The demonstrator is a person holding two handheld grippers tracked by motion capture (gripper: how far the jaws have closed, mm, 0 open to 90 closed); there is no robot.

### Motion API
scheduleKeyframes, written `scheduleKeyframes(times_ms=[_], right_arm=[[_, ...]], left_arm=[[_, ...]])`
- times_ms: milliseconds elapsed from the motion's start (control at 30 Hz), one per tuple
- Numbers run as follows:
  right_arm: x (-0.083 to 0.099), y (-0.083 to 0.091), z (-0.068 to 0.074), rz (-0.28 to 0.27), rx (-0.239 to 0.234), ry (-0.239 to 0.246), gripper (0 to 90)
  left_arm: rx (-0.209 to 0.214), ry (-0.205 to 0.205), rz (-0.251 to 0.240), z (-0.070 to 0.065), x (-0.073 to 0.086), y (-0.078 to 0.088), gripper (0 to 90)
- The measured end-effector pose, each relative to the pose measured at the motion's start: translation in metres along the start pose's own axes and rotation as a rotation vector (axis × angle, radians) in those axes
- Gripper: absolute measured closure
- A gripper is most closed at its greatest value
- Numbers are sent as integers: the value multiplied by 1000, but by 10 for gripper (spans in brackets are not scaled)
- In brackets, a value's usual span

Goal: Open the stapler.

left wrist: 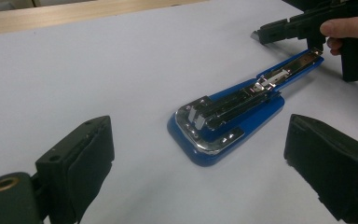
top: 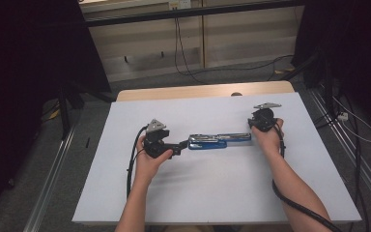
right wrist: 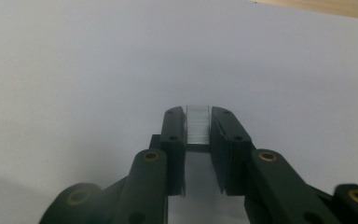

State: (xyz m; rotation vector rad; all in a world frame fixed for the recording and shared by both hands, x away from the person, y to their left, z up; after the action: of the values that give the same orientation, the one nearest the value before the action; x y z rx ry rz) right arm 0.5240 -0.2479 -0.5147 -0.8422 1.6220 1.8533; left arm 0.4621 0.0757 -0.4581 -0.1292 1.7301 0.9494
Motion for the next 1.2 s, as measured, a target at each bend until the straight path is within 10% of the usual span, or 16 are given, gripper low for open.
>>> scheduleKeyframes(times_ms=[1200], right_arm=[[-12,42,1,-34,-157,52,795]], left_arm=[[-18,23,-20,8,-1,13,84]])
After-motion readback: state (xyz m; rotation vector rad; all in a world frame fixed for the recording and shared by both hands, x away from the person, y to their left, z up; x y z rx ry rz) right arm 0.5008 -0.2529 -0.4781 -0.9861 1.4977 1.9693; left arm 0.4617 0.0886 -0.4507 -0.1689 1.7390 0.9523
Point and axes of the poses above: each handheld gripper's, and its own axes: y roughly backward along the jaws, x roughly out of its underside, z roughly to its left, the point moved 7 cm from there along -y, roughly forward along the jaws, and after that the axes turned 7 degrees about -y, right-handed, at the moved point
